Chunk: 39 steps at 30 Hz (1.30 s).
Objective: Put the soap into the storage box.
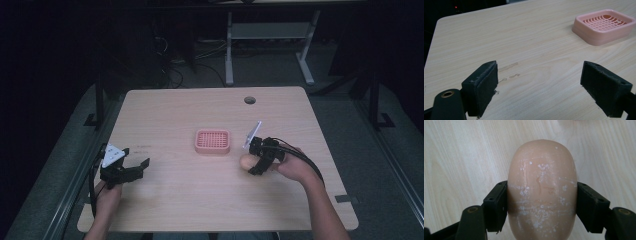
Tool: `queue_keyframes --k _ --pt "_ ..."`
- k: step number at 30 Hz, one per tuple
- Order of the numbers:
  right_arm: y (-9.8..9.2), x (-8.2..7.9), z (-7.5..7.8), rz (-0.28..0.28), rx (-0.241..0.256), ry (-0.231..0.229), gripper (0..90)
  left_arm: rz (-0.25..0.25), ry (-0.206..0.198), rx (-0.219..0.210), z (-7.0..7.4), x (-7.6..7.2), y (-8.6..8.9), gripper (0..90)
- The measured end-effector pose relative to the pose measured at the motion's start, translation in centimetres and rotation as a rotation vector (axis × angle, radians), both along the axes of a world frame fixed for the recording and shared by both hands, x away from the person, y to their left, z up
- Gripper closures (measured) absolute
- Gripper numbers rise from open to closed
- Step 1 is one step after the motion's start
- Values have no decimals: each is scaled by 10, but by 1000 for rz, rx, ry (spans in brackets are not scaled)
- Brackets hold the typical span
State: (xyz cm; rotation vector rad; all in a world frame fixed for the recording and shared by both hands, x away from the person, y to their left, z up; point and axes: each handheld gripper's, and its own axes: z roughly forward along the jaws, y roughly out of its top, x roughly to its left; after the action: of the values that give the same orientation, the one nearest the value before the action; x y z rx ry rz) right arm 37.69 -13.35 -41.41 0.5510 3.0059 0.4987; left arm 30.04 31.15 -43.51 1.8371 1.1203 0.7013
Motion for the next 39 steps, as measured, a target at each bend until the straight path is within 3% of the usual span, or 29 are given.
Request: queue_keyframes --k 21,33,39 --pt "14 17 0 16 19 24 319 -1 0 -6 0 0 1 142" --pt "25 28 1 32 5 36 319 -2 -1 -13 0 0 0 142" --pt "27 32 1 34 28 36 319 -2 3 -9 0 0 0 142"
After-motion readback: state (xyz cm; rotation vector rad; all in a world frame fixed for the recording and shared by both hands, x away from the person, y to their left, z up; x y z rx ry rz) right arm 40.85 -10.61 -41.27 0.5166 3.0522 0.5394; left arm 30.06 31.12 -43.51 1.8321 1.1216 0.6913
